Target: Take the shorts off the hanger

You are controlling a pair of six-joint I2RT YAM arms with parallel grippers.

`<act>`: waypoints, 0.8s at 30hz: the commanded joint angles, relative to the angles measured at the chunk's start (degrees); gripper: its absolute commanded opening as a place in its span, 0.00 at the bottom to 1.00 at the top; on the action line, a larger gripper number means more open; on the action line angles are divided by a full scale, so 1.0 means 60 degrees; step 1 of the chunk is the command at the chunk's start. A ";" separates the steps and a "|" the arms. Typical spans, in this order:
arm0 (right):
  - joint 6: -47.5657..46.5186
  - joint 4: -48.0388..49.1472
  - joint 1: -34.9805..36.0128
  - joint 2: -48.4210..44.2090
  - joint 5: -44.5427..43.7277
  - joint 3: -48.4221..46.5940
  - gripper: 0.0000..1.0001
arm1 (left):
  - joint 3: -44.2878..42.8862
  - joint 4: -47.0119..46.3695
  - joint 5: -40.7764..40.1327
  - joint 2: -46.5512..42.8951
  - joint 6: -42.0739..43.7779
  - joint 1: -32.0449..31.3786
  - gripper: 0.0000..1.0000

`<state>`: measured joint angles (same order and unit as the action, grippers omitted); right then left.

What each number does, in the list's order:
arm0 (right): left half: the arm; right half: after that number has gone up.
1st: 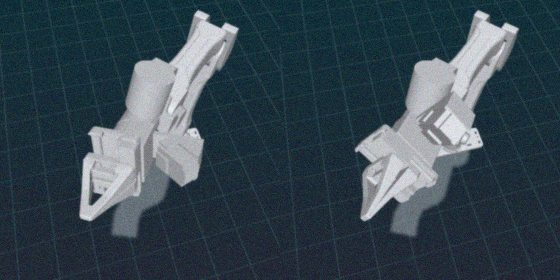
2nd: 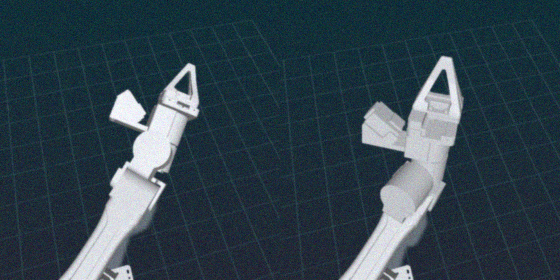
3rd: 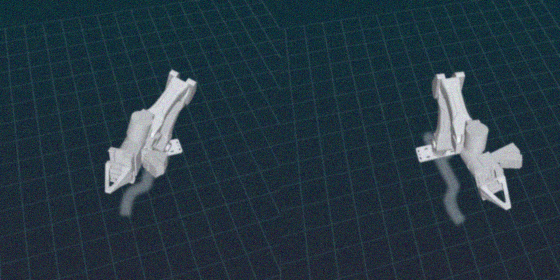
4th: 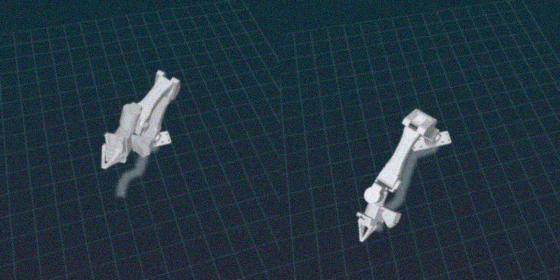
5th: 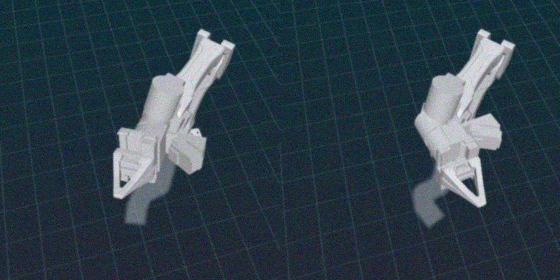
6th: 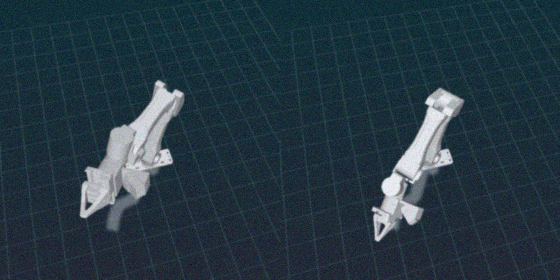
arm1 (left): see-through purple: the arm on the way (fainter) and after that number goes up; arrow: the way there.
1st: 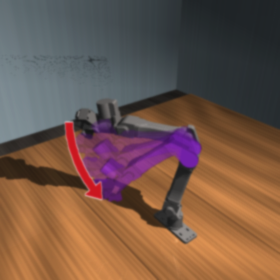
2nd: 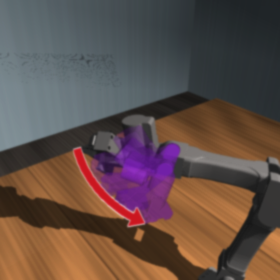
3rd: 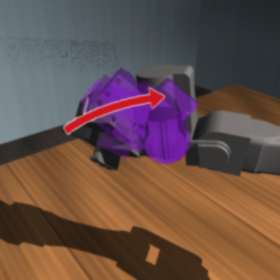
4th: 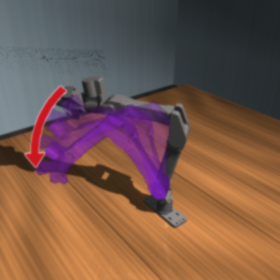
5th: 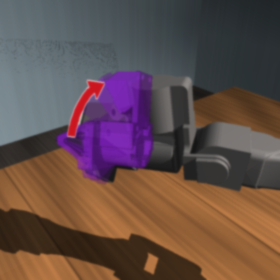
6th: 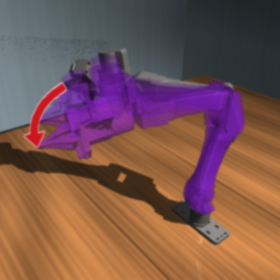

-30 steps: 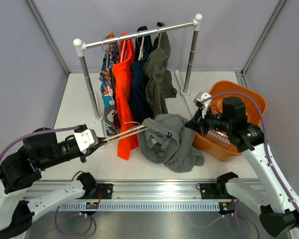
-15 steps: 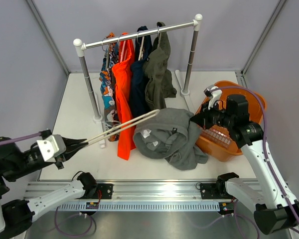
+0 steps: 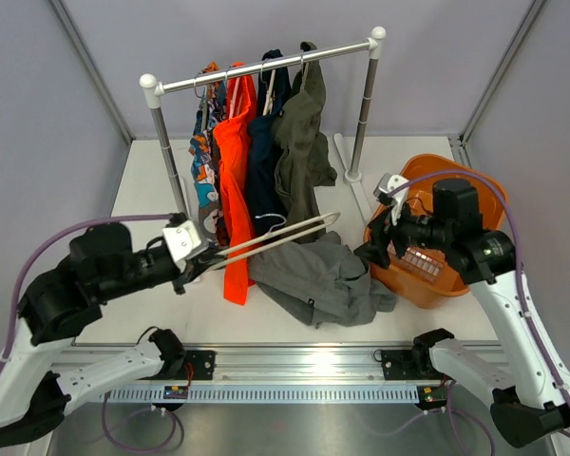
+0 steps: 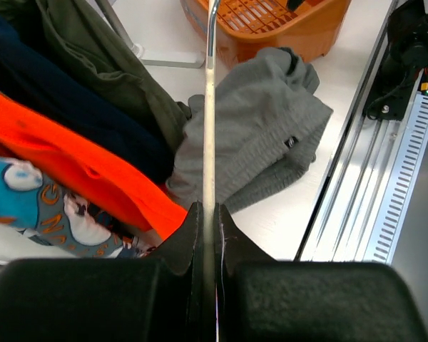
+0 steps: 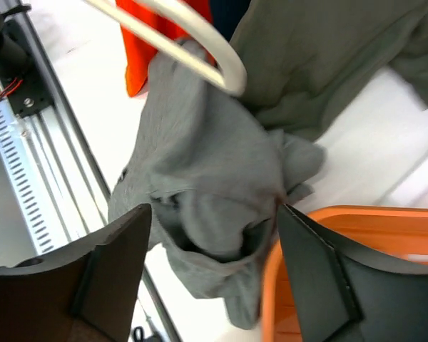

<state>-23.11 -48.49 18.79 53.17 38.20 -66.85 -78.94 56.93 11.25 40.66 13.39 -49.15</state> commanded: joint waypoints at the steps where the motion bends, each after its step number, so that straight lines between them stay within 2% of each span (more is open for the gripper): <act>1: -0.1737 -0.1535 -0.0623 -0.0145 0.0223 -0.1483 0.80 | -0.0130 -0.1488 0.0176 0.0341 -0.0268 0.0032 0.00; 5: -0.3351 -0.3122 -0.0875 -0.0219 0.1878 -0.2494 0.83 | 0.0045 -0.2046 0.0922 0.0604 -0.0371 0.0032 0.00; 9: -0.4305 -0.3476 -0.0875 0.0044 0.3182 -0.2789 0.84 | 0.0338 -0.2470 0.2166 0.1132 -0.0327 0.0032 0.00; 13: -0.5153 -0.3474 -0.0861 0.0659 0.3273 -0.3008 0.83 | 0.0499 -0.2749 0.3119 0.1659 -0.0122 0.0032 0.00; 17: -0.5361 -0.3432 -0.0831 0.1055 0.3200 -0.3155 0.81 | 0.0456 -0.2998 0.3457 0.1952 -0.0019 0.0032 0.00; 20: -0.5449 -0.3490 -0.0612 0.1231 0.3039 -0.3009 0.78 | 0.0368 -0.3174 0.3706 0.2186 -0.0005 0.0046 0.00; 23: -0.5888 -0.4075 -0.0363 0.1509 0.2950 -0.2906 0.69 | 0.0237 -0.3248 0.3780 0.2392 0.0127 0.0046 0.00; 24: -0.6048 -0.4222 -0.0333 0.1640 0.2980 -0.2892 0.62 | 0.0207 -0.3262 0.3809 0.2450 0.0156 0.0061 0.00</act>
<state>-55.05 -70.08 15.68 62.33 55.13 -84.07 -75.68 42.72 30.57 54.65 12.97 -49.04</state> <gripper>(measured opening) 0.647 0.045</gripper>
